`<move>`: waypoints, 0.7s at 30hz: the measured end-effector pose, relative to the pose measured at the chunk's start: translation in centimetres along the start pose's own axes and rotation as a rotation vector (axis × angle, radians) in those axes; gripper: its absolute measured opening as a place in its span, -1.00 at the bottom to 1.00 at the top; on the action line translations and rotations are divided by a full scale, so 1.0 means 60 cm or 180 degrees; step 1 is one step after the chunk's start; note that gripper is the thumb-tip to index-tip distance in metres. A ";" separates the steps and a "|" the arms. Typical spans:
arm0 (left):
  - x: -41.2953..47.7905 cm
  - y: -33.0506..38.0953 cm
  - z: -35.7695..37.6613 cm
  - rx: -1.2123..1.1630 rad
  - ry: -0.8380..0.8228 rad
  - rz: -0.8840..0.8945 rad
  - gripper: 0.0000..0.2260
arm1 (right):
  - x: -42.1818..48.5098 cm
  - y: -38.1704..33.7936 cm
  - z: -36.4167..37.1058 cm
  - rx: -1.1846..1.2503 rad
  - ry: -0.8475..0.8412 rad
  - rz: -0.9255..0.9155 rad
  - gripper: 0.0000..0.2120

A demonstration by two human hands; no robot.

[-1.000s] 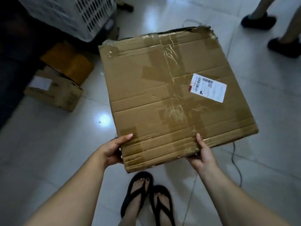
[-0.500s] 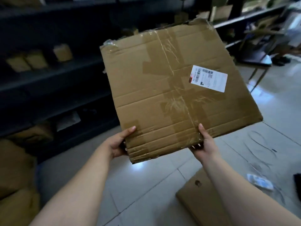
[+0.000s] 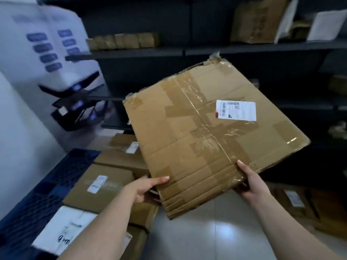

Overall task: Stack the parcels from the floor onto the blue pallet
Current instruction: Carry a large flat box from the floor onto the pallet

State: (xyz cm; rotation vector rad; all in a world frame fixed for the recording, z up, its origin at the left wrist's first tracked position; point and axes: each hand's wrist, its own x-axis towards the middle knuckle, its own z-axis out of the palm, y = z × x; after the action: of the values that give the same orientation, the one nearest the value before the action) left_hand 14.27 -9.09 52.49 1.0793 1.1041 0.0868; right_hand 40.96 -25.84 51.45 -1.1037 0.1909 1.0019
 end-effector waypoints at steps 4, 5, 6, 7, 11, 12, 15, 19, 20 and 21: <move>0.019 -0.032 -0.149 -0.0779 0.0275 -0.0015 -0.45 | 0.071 0.082 0.163 -0.0459 -0.0305 0.0229 -0.40; 0.025 -0.042 -0.178 -0.0952 0.0315 -0.0032 -0.47 | 0.089 0.101 0.197 -0.0549 -0.0377 0.0260 -0.42; 0.033 -0.052 -0.204 -0.1110 0.0358 -0.0050 -0.47 | 0.109 0.119 0.228 -0.0617 -0.0444 0.0275 -0.46; 0.044 -0.063 -0.227 -0.1282 0.0398 -0.0069 -0.47 | 0.130 0.135 0.257 -0.0660 -0.0515 0.0293 -0.51; 0.111 -0.083 -0.287 -0.2088 0.0663 -0.0211 -0.42 | 0.230 0.199 0.356 -0.0894 -0.0903 0.0711 -0.85; 0.134 -0.084 -0.297 -0.2245 0.0764 -0.0248 -0.41 | 0.260 0.217 0.378 -0.1058 -0.1019 0.0872 -0.91; 0.216 -0.081 -0.324 -0.2586 0.1044 -0.0307 -0.38 | 0.355 0.272 0.435 -0.1505 -0.1266 0.1270 -0.80; 0.326 -0.068 -0.353 -0.2906 0.1220 -0.0361 -0.44 | 0.465 0.334 0.503 -0.2014 -0.1229 0.1386 -0.40; 0.353 -0.065 -0.359 -0.2933 0.1273 -0.0370 -0.45 | 0.491 0.347 0.516 -0.2086 -0.1195 0.1385 -0.34; 0.379 -0.063 -0.365 -0.2953 0.1330 -0.0391 -0.45 | 0.520 0.360 0.526 -0.2118 -0.1148 0.1391 -0.32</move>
State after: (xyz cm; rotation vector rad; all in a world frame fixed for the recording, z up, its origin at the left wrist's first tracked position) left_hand 7.54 15.71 33.77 0.1535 1.2905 0.6814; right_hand 32.11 19.59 34.35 -1.4842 -0.2244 1.7112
